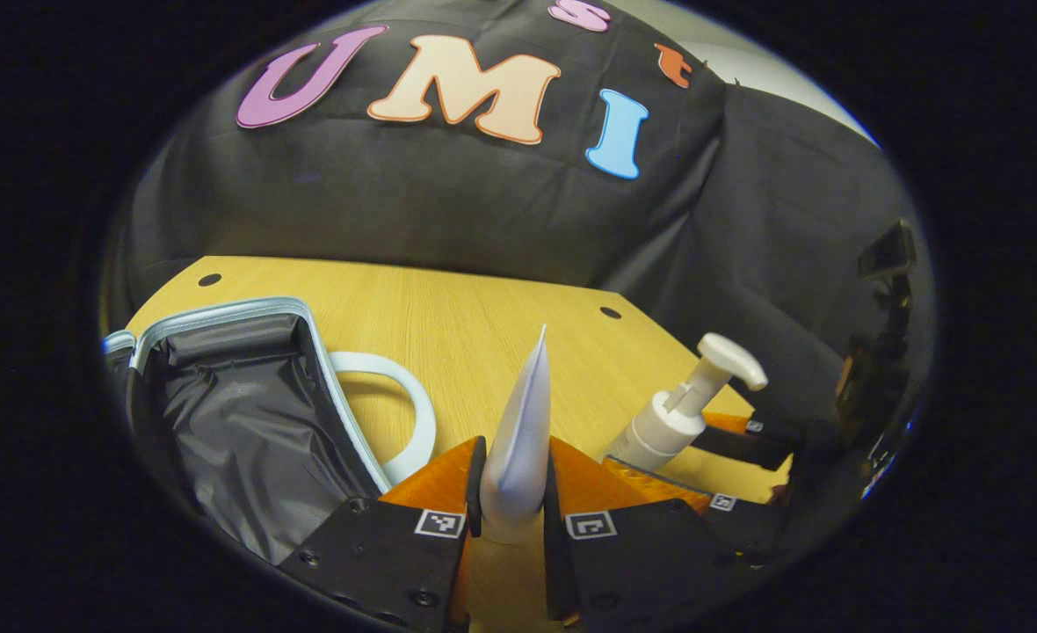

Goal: First open the suitcase, pack the skin care products into it, and then close the suitcase.

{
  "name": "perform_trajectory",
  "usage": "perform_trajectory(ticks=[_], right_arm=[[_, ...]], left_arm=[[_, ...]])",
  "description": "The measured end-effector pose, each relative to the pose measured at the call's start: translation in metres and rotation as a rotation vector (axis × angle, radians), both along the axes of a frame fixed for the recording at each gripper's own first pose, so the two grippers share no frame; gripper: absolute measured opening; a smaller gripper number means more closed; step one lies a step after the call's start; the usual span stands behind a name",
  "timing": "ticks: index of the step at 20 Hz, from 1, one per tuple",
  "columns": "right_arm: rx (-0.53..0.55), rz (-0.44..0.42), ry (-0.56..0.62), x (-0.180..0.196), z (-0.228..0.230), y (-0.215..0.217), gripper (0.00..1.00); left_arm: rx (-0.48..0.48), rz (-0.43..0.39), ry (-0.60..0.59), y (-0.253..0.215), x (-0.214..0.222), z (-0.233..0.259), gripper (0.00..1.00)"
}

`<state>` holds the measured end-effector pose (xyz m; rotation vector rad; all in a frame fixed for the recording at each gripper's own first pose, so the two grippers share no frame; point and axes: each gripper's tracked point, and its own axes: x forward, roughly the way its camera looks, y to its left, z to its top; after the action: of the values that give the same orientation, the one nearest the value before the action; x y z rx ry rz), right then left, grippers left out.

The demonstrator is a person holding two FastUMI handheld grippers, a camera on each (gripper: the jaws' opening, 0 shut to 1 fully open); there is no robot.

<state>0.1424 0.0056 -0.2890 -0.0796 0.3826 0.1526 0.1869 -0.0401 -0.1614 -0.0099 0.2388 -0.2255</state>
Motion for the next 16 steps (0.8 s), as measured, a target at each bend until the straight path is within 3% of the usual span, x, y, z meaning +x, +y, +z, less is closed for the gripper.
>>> perform_trajectory(ticks=[4, 5, 8, 10, 11, 13, 16], right_arm=[[0.016, -0.018, -0.002, 0.007, -0.003, -0.001, 0.71], [0.026, -0.018, -0.004, 0.01, -0.004, 0.0, 0.62], [0.02, -0.028, 0.015, 0.009, -0.003, -0.001, 0.6], [0.013, -0.022, 0.021, 0.006, 0.007, 0.003, 0.59], [0.007, -0.016, 0.019, 0.005, 0.017, 0.005, 0.6], [0.005, 0.0, 0.016, -0.001, 0.038, 0.014, 0.58], [0.033, 0.02, 0.021, -0.008, 0.073, 0.036, 0.58]], left_arm=[[-0.01, -0.014, 0.001, 0.009, -0.014, 0.034, 0.24], [-0.008, -0.015, -0.006, 0.016, -0.018, 0.044, 0.27], [-0.033, -0.03, -0.012, 0.034, -0.032, 0.073, 0.3], [-0.024, 0.004, 0.004, 0.061, -0.038, 0.089, 0.24], [-0.016, 0.026, 0.016, 0.078, -0.041, 0.095, 0.27], [-0.001, 0.057, 0.072, 0.105, -0.052, 0.097, 0.3], [0.004, 0.087, 0.162, 0.14, -0.064, 0.084, 0.27]])
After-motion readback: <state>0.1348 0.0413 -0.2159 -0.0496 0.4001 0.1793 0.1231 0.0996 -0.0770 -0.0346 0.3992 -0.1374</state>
